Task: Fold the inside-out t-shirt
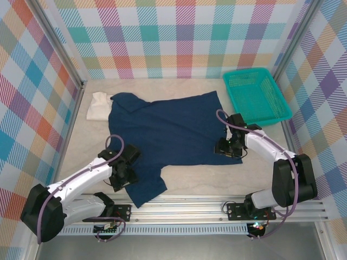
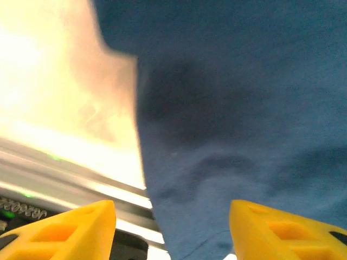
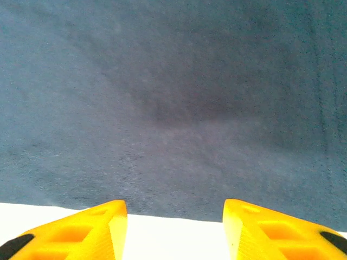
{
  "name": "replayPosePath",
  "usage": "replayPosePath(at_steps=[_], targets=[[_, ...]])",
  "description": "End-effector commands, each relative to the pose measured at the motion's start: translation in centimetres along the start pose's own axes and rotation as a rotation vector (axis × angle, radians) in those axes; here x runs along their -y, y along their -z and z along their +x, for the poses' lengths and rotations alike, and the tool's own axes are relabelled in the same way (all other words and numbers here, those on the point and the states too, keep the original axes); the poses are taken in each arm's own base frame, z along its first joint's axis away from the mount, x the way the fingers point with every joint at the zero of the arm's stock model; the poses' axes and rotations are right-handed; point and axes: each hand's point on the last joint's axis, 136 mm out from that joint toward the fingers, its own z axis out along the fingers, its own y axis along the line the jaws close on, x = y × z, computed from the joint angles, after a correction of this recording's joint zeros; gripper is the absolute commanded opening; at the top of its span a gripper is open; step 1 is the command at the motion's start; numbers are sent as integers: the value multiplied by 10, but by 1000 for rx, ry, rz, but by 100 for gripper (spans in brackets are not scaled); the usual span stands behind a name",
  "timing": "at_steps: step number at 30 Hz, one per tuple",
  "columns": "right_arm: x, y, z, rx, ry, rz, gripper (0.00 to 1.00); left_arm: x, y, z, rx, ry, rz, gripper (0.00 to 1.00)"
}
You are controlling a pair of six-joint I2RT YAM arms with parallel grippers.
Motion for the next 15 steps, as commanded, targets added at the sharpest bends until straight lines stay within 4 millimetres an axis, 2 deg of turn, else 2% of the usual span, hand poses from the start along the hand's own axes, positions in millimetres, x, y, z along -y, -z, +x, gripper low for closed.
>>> replayPosePath(at_steps=[1,5,15], targets=[[15,-1,7,-16,-29,62,50,-2,-14,21,-107,68,4,51],[11,-6,3,-35,-23,49,50,10,-20,25,-154,44,33,46],[13,-1,3,-29,-33,68,50,5,-38,28,-172,2,6,38]])
